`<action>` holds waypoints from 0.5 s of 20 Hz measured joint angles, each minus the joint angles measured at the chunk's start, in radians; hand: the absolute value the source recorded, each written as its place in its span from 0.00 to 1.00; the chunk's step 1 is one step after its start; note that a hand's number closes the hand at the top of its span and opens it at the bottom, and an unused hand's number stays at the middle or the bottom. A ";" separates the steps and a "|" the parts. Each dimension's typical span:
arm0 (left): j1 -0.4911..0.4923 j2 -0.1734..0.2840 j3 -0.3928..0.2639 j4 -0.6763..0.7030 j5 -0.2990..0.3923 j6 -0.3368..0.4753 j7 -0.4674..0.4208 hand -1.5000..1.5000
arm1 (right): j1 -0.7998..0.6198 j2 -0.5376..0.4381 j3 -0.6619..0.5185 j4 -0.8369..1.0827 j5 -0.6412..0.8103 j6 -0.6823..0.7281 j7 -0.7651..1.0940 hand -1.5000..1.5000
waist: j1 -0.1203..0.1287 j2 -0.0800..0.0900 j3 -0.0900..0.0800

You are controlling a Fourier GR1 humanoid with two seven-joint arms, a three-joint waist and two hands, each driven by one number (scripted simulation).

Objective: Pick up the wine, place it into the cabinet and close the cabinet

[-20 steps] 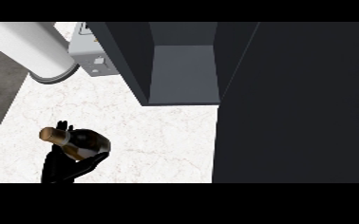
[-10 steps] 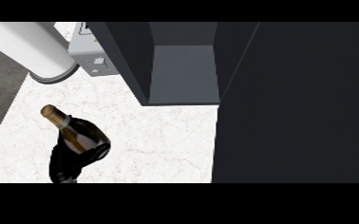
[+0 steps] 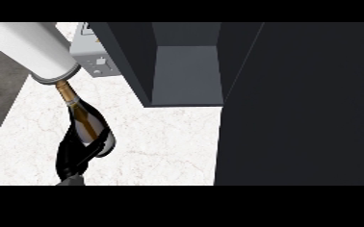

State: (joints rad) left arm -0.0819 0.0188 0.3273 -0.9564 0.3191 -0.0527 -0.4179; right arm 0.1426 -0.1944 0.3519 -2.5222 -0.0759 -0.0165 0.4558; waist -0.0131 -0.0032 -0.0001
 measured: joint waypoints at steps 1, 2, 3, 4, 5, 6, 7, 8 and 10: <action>-0.003 0.004 -0.003 0.002 -0.006 0.004 -0.002 1.00 | 0.003 0.000 0.003 0.000 0.000 0.001 -0.001 0.00 | 0.000 0.000 0.000; -0.007 0.000 -0.011 0.000 -0.016 0.018 -0.007 1.00 | 0.002 0.003 0.007 0.000 0.001 -0.001 -0.003 0.00 | 0.000 0.000 0.000; -0.006 -0.001 -0.016 -0.011 -0.023 0.030 -0.007 1.00 | -0.004 0.000 -0.008 0.001 0.000 0.002 -0.001 0.00 | 0.001 0.000 0.000; -0.010 -0.004 -0.023 -0.013 -0.034 0.043 -0.015 1.00 | -0.011 -0.001 -0.013 0.001 0.000 0.002 0.005 0.00 | 0.002 0.000 0.000; -0.014 -0.007 -0.031 -0.018 -0.036 0.058 -0.017 1.00 | -0.009 -0.003 -0.018 0.000 -0.002 0.005 0.003 0.00 | 0.001 0.000 0.000; -0.025 0.003 -0.025 -0.004 -0.036 0.059 -0.026 1.00 | 0.008 -0.003 -0.016 0.002 -0.002 0.015 -0.017 0.00 | 0.000 0.000 0.000; -0.026 -0.001 -0.030 -0.005 -0.043 0.062 -0.043 1.00 | 0.013 -0.004 -0.014 0.002 -0.002 0.019 -0.023 0.00 | 0.000 0.000 0.000; -0.022 -0.005 -0.040 -0.022 -0.051 0.073 -0.046 1.00 | 0.010 -0.003 -0.014 0.002 -0.002 0.019 -0.020 0.00 | 0.001 0.000 0.000; -0.014 -0.008 -0.060 -0.045 -0.052 0.083 -0.062 1.00 | 0.007 -0.001 -0.004 0.001 -0.001 0.014 -0.011 0.00 | 0.002 -0.001 0.000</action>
State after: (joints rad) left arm -0.0955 0.0112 0.2675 -1.0010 0.2670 0.0299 -0.4794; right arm 0.1495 -0.1953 0.3479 -2.5215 -0.0773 -0.0029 0.4446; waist -0.0115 -0.0041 -0.0001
